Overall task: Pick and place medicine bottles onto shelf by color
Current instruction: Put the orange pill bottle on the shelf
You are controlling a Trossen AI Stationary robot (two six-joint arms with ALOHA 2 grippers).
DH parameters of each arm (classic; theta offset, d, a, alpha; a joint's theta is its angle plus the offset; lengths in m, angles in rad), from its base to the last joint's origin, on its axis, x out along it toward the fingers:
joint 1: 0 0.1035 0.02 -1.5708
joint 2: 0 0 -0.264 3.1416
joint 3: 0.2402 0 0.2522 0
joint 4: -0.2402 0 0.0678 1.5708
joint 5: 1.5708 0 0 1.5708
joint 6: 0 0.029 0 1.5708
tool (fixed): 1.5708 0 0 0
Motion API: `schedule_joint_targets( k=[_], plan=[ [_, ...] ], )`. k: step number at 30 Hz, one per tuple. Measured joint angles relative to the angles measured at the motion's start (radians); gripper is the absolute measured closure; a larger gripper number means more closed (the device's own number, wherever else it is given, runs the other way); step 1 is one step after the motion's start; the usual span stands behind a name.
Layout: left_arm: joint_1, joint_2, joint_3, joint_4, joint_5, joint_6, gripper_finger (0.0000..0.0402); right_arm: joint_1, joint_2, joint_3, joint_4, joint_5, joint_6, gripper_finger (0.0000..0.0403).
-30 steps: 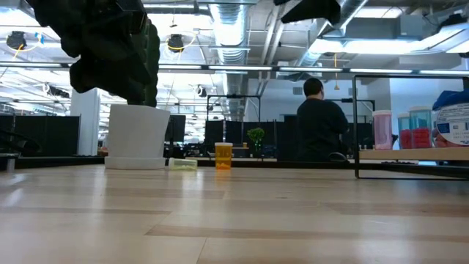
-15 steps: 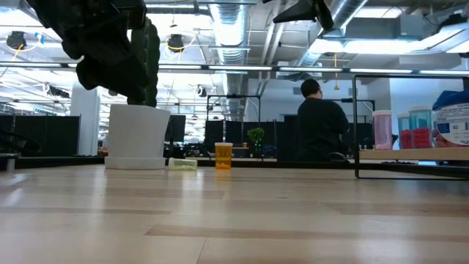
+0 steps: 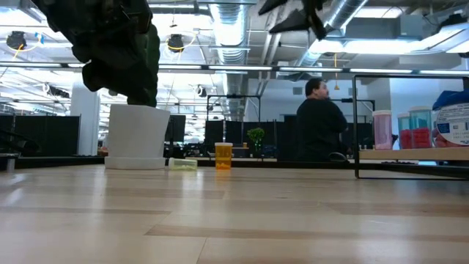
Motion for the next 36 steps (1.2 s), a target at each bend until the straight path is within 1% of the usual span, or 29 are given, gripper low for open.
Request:
schedule_joint_targets(
  k=[2, 4, 6, 9, 12, 15, 21, 25, 29, 33, 36],
  plan=[
    [0.006, 0.000, 0.000, 0.002, -0.010, 0.000, 0.0201, -0.021, 0.021, -0.001, -0.010, -0.045, -0.014, 0.0159],
    [0.013, 0.000, 0.000, 0.013, -0.035, -0.009, 0.0201, -0.040, 0.052, 0.000, 0.009, -0.099, -0.064, 0.0159],
    [0.020, 0.000, 0.000, 0.041, -0.057, -0.048, 0.0201, -0.060, 0.080, -0.001, 0.007, -0.142, -0.117, 0.0159],
    [0.031, 0.000, 0.000, 0.076, -0.061, -0.115, 0.0201, -0.079, 0.132, 0.000, 0.040, -0.183, -0.204, 0.0159],
    [0.042, 0.000, 0.000, 0.114, -0.038, -0.148, 0.0201, -0.097, 0.176, 0.000, 0.078, -0.189, -0.313, 0.0159],
    [0.045, 0.000, 0.000, 0.135, -0.022, -0.151, 0.0201, -0.110, 0.215, -0.001, 0.068, -0.189, -0.421, 0.0159],
    [0.016, 0.000, 0.000, 0.183, -0.021, -0.161, 0.0201, -0.138, 0.288, -0.001, 0.093, -0.189, -0.540, 0.0159],
    [-0.028, 0.000, 0.000, 0.192, -0.024, -0.201, 0.0201, -0.155, 0.344, -0.001, 0.153, -0.189, -0.575, 0.0159],
    [-0.071, 0.000, 0.000, 0.192, -0.064, -0.254, 0.0201, -0.185, 0.394, 0.002, 0.224, -0.189, -0.576, 0.0158],
    [-0.097, 0.000, 0.000, 0.192, -0.100, -0.290, 0.0201, -0.226, 0.465, 0.055, 0.209, -0.188, -0.520, 0.0155],
    [-0.102, 0.000, 0.000, 0.186, -0.119, -0.306, 0.0201, -0.254, 0.524, 0.132, 0.168, -0.187, -0.494, 0.0153]
  ],
)
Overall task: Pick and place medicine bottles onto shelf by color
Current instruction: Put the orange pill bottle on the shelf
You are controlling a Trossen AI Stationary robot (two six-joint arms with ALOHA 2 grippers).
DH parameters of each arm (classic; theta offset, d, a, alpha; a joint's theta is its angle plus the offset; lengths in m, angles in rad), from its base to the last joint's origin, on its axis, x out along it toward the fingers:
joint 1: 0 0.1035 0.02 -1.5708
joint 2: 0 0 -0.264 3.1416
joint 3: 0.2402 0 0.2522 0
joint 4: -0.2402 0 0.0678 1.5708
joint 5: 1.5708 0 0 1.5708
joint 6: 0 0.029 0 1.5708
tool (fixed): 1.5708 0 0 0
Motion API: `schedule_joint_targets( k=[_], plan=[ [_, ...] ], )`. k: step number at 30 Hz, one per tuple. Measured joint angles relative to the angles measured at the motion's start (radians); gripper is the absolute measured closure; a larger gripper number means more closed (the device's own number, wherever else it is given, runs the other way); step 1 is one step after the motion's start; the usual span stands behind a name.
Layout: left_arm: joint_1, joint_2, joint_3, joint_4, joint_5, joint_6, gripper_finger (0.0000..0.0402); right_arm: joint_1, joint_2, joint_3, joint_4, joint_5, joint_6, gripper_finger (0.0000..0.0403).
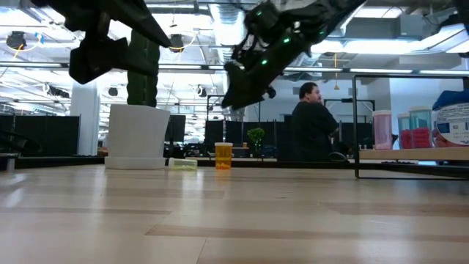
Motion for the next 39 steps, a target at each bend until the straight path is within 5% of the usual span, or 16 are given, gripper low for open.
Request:
schedule_joint_targets(
  k=[15, 32, 39],
  plan=[
    [-0.002, -0.076, 0.000, -0.117, -0.077, -0.015, 0.0211, -0.060, 0.224, 0.334, -0.325, 0.083, 0.042, 0.0153],
    [-0.002, -0.084, 0.000, -0.133, -0.118, -0.059, 0.0213, -0.111, 0.218, 0.344, -0.337, 0.083, 0.112, 0.0153],
    [-0.002, -0.084, 0.000, -0.134, -0.109, -0.189, 0.0213, -0.081, 0.218, 0.344, -0.336, 0.078, 0.110, 0.0153]
  ],
)
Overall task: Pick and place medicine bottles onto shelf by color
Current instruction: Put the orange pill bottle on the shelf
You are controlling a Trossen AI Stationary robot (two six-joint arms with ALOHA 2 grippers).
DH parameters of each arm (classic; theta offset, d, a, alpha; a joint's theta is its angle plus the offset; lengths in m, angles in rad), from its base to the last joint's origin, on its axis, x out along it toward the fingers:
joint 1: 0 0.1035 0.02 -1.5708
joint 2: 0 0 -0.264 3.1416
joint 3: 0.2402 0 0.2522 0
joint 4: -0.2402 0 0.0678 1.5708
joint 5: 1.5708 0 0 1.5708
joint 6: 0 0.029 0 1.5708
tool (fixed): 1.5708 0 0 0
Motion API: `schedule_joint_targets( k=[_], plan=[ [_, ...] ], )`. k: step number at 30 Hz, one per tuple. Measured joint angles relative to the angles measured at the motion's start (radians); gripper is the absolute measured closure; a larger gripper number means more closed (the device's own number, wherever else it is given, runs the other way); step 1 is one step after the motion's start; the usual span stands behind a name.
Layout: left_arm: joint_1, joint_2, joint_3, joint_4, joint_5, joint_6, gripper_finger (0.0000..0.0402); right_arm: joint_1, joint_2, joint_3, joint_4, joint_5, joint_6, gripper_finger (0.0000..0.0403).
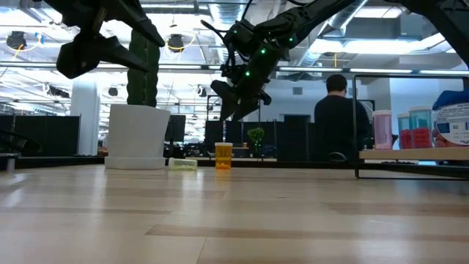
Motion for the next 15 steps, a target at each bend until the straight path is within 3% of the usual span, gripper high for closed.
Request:
schedule_joint_targets(
  k=[6, 15],
  plan=[
    [0.001, 0.000, 0.000, 0.000, 0.023, 0.000, 0.0213, 0.037, 0.000, 0.000, 0.030, -0.076, 0.051, 0.0154],
    [0.002, 0.000, 0.000, -0.001, 0.059, 0.012, 0.0214, 0.073, 0.000, 0.000, 0.053, -0.078, 0.115, 0.0154]
  ],
)
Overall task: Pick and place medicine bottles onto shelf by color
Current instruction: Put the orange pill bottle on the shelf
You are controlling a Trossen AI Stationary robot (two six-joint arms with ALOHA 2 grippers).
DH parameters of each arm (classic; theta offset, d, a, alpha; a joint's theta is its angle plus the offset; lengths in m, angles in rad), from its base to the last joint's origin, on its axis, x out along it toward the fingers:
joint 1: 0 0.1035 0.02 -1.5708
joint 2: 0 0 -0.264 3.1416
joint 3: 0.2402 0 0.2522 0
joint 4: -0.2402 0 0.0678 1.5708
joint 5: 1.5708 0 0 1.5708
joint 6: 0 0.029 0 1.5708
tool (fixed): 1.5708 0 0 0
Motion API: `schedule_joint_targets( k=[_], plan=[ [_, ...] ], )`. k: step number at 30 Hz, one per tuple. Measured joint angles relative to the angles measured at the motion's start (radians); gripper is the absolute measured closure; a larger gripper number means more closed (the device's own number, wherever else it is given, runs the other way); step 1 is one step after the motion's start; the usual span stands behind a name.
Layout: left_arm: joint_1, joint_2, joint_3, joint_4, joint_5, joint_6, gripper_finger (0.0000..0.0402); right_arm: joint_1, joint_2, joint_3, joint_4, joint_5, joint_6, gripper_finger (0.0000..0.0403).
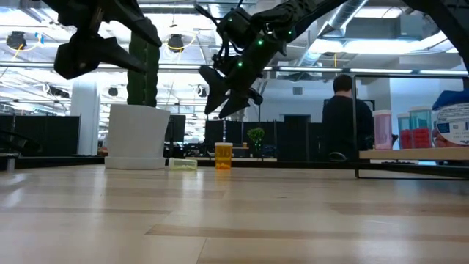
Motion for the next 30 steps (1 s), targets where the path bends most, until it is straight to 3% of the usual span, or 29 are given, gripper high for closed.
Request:
schedule_joint_targets(
  k=[6, 12, 23, 30],
  plan=[
    [0.000, 0.000, 0.000, 0.000, 0.065, 0.001, 0.0214, -0.003, 0.000, 0.000, -0.010, -0.001, 0.018, 0.0153],
    [0.000, 0.000, 0.000, 0.000, 0.109, 0.001, 0.0214, -0.029, 0.004, -0.005, -0.010, -0.034, 0.230, 0.0129],
    [0.000, 0.000, 0.000, 0.000, 0.113, 0.001, 0.0214, -0.082, 0.004, -0.005, -0.014, -0.047, 0.215, 0.0012],
    [0.000, 0.000, 0.000, 0.000, 0.113, 0.001, 0.0214, -0.095, 0.082, -0.002, 0.029, -0.051, 0.176, 0.0011]
  ],
)
